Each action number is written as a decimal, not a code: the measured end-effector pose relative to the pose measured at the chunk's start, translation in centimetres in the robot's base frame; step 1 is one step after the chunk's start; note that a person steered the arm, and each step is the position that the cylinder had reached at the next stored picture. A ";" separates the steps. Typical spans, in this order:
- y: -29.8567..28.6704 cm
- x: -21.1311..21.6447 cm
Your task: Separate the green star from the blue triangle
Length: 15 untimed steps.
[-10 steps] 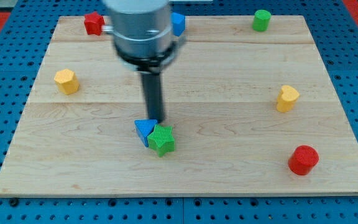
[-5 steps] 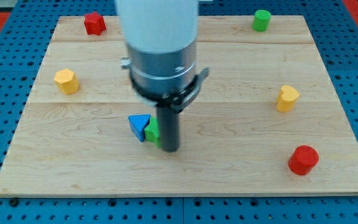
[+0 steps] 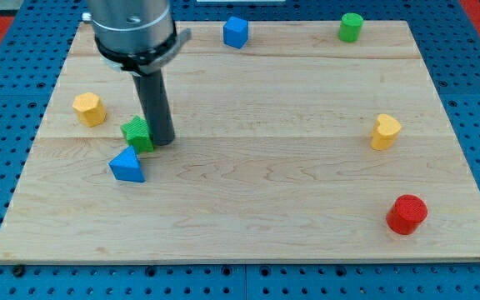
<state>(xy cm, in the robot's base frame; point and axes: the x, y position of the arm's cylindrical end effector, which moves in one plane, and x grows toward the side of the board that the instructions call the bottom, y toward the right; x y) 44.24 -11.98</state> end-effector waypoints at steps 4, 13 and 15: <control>-7.3 -5.0; -8.2 5.2; -11.9 2.4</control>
<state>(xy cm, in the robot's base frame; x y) 46.61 -23.89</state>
